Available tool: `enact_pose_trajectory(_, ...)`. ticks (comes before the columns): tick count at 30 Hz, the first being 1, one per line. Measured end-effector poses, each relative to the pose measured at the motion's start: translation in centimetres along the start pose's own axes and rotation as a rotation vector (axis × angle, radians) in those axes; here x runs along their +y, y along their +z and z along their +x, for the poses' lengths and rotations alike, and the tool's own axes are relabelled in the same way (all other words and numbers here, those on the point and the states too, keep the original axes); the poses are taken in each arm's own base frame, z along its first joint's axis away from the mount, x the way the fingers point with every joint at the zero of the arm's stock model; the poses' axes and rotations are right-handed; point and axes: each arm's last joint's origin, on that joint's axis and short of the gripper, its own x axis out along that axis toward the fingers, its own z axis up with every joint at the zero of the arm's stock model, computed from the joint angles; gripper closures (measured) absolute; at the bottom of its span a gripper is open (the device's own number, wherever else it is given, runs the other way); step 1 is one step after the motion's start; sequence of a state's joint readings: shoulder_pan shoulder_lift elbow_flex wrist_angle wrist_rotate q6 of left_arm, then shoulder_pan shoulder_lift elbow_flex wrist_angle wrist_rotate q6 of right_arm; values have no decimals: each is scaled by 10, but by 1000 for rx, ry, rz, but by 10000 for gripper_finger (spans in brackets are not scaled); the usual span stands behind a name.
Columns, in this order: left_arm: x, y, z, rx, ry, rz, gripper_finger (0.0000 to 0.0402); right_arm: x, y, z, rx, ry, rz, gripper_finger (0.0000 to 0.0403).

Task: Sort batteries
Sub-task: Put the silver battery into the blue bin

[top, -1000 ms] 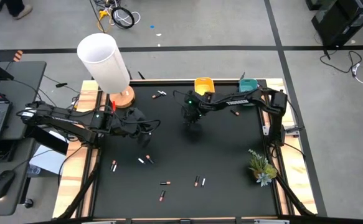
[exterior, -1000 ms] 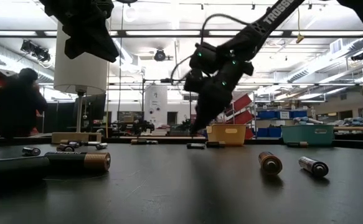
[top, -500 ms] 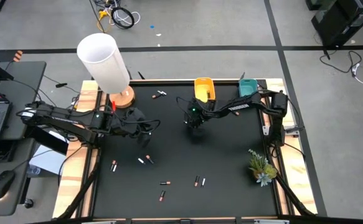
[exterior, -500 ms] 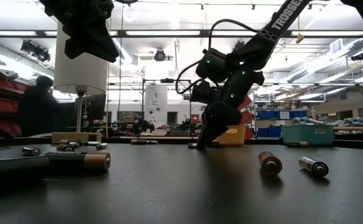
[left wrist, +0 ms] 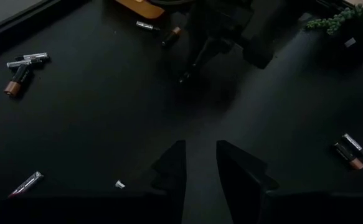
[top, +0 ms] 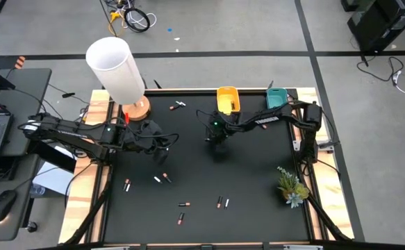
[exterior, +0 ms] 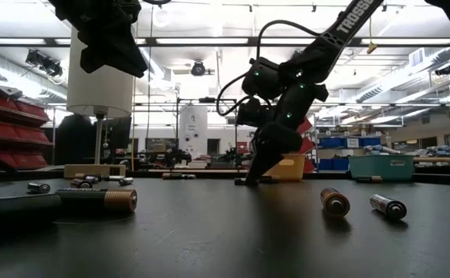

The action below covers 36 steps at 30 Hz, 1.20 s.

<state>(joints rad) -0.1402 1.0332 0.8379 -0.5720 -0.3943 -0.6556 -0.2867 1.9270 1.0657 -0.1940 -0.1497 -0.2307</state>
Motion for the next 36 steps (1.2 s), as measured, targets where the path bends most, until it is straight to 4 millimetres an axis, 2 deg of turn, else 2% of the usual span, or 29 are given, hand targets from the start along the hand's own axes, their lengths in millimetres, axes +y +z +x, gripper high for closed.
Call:
enact_pose_trajectory(5,0,0,0,-2,-1,20,300,1,8,-25,36,0,27,396)
enact_pose_trajectory(7,-1,1,0,-17,0,26,300,-1,15,-44,3,-10,65,402)
enact_pose_trajectory(11,-3,7,0,-89,5,54,300,1,10,-82,38,-13,147,400)
enact_pose_trajectory(15,-4,11,0,-150,34,104,300,6,11,-122,-6,3,158,400)
enact_pose_trajectory(20,-4,12,0,-171,50,143,300,4,13,-141,-79,-26,199,389)
enact_pose_trajectory(22,-4,12,0,-170,54,145,300,1,15,-141,-102,-33,200,368)
enact_pose_trajectory(25,-6,12,4,-167,55,140,300,-2,18,-130,-114,-27,194,327)
enact_pose_trajectory(30,-10,12,11,-154,21,93,300,-9,22,-96,-103,-16,187,262)
enact_pose_trajectory(33,-13,11,11,-155,-3,30,300,-18,33,-76,-68,-15,147,242)
enact_pose_trajectory(36,-16,9,10,-150,-21,0,300,-28,45,-60,-30,-11,95,239)
